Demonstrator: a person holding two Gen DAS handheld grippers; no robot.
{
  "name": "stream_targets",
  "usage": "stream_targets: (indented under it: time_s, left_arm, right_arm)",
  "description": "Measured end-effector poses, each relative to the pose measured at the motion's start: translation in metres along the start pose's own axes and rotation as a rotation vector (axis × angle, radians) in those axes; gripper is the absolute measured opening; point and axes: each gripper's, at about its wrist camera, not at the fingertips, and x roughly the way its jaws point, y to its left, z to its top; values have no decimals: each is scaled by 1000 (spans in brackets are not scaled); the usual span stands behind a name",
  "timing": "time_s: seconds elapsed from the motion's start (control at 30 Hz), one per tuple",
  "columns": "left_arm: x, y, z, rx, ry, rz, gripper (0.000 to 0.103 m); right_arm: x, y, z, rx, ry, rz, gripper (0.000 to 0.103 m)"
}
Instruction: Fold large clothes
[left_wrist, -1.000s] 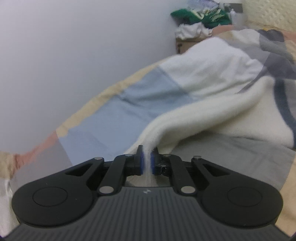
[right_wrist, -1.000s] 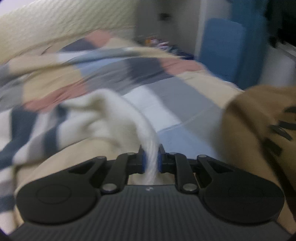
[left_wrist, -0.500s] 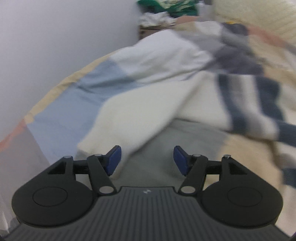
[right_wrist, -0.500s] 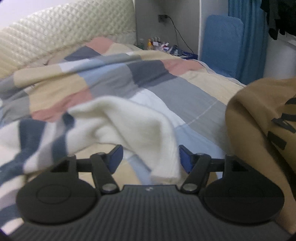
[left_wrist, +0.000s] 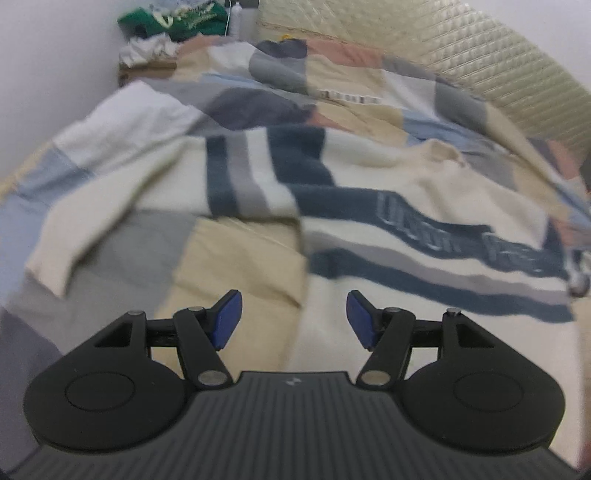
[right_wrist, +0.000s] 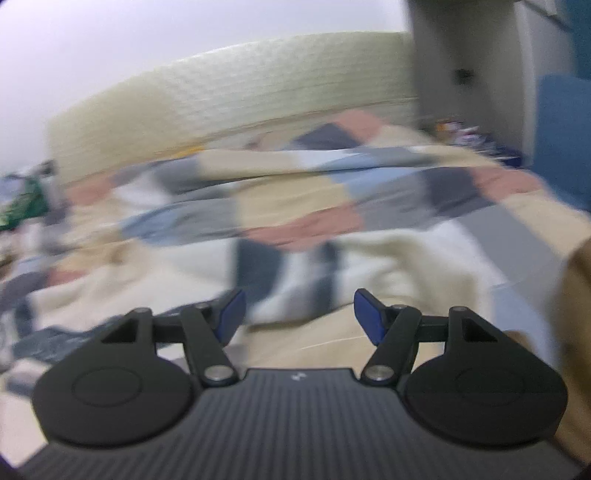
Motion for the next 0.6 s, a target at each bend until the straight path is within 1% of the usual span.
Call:
stream_targets:
  time_s: [0.1,0.13,0.2,0.23,0.27,0.33,0.4,0.47,0.57,0.6]
  left_arm:
    - [-9,-5,-10,-16,17,-29,68]
    - [-10,-4,-11,-33,26,-32,68]
    - [-13,4,-13,-111,44,-46,68]
    - [-12,10,-12,-149,51,-54,68]
    - [-10,18,-10,-179,56,-53,68]
    - [-4,31,-8,-228,57,-33,68]
    - [4,44,-7,-288,71,-29,67]
    - [12,56,-7,-344,89,-50,67]
    - [21,66,-5,-395,95,-62,67]
    - [23,68,-4,-406,93,-65,67]
  right_arm:
    - [-6,26,-8,17,33,131,67]
    - [-6,39,-14,2,58,184,67]
    - [-6,66,-30,-54,100,267,67]
    - [-6,84,-41,-106,122,308,67]
    - [-8,101,-51,-150,141,340,67]
    - [-9,136,-73,-239,206,437,67]
    - [-7,163,-91,-273,274,533,67]
    - [-6,187,-107,-284,334,620,67]
    - [-7,224,-132,-329,418,753,67]
    - [-11,234,-140,-344,436,783,66]
